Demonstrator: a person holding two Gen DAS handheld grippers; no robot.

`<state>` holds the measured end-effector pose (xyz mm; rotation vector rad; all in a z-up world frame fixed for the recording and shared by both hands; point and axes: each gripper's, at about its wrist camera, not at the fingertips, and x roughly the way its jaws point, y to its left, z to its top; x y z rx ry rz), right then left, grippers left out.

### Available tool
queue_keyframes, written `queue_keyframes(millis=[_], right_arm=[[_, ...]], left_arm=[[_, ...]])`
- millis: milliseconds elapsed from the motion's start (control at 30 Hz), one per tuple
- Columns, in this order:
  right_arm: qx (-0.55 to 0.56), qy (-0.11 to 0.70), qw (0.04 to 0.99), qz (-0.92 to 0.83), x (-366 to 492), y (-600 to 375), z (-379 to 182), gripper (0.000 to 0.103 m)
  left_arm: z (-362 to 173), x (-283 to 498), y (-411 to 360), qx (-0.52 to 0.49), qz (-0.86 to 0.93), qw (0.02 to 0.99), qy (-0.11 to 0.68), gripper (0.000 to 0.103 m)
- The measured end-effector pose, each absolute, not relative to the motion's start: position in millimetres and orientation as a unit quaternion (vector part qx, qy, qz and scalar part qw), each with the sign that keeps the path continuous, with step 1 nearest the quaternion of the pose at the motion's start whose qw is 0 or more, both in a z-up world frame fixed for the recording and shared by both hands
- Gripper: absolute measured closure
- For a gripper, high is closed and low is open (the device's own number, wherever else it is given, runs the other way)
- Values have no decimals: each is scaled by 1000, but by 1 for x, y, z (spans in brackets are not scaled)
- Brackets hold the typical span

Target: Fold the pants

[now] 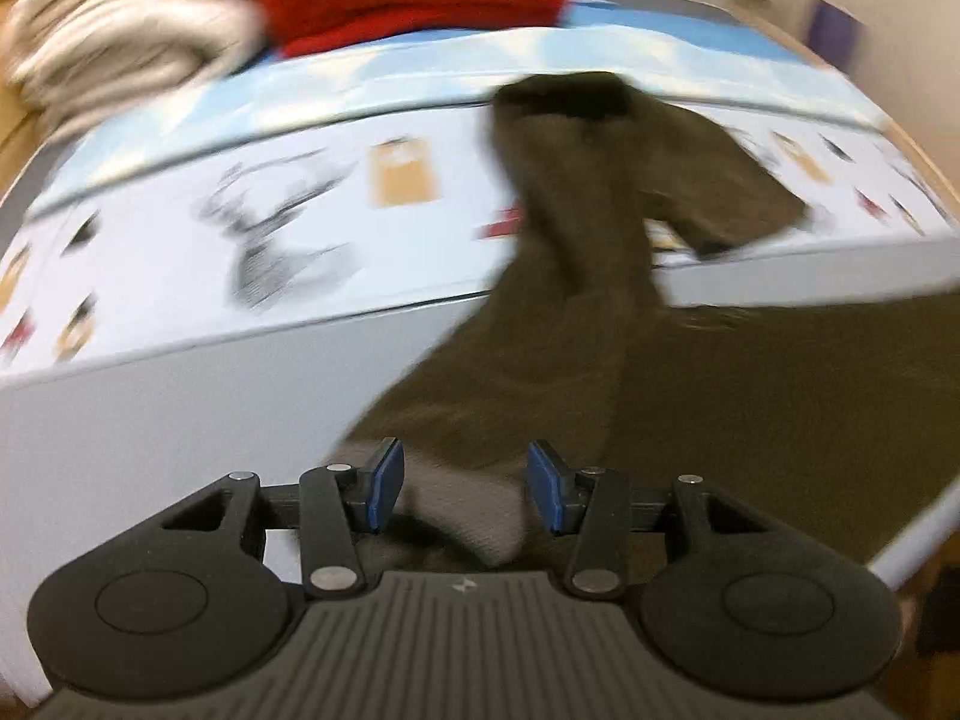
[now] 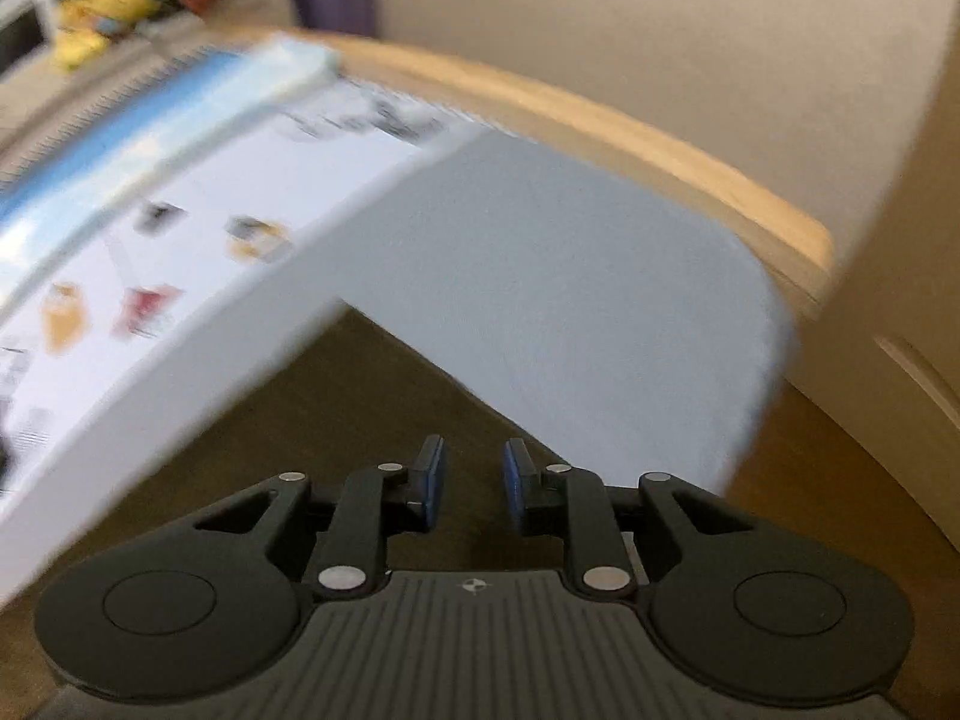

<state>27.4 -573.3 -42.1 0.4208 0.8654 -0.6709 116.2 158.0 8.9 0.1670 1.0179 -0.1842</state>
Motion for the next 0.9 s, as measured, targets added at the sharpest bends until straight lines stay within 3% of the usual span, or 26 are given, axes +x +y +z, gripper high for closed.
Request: queue_keyframes(millis=[67,133,200,267,300,333,567,633,733,900], right_arm=[[176,393,857,-284,39,-557,-34,80],[145,385,877,-249,54,-537,-27,80],[124,385,890,-210,68,-516,-21,80],[112,385,899,-175,82,-496,-18,80],[107,386,902,-160,89,-487,-17,80],[101,387,905,-143,95,-477,-15,80],[34,384,922,-26,139,-386,-5,80],[16,382,924,6,149,-360,-5,80],[-13,384,921,61,164,-316,-9,80],[-65,398,905,135,197,-240,-27,76]], left_arm=[[2,116,129,130,-118,856,486,48],[-13,116,100,194,-131,838,492,38],[-32,117,80,264,-130,813,502,40],[-47,120,72,316,-119,799,498,66],[-49,123,74,321,-114,793,504,90],[-48,131,83,307,-112,792,516,98],[7,199,194,213,284,845,399,96],[18,196,198,127,255,876,389,86],[19,198,170,145,213,891,375,74],[5,213,139,50,127,890,436,70]])
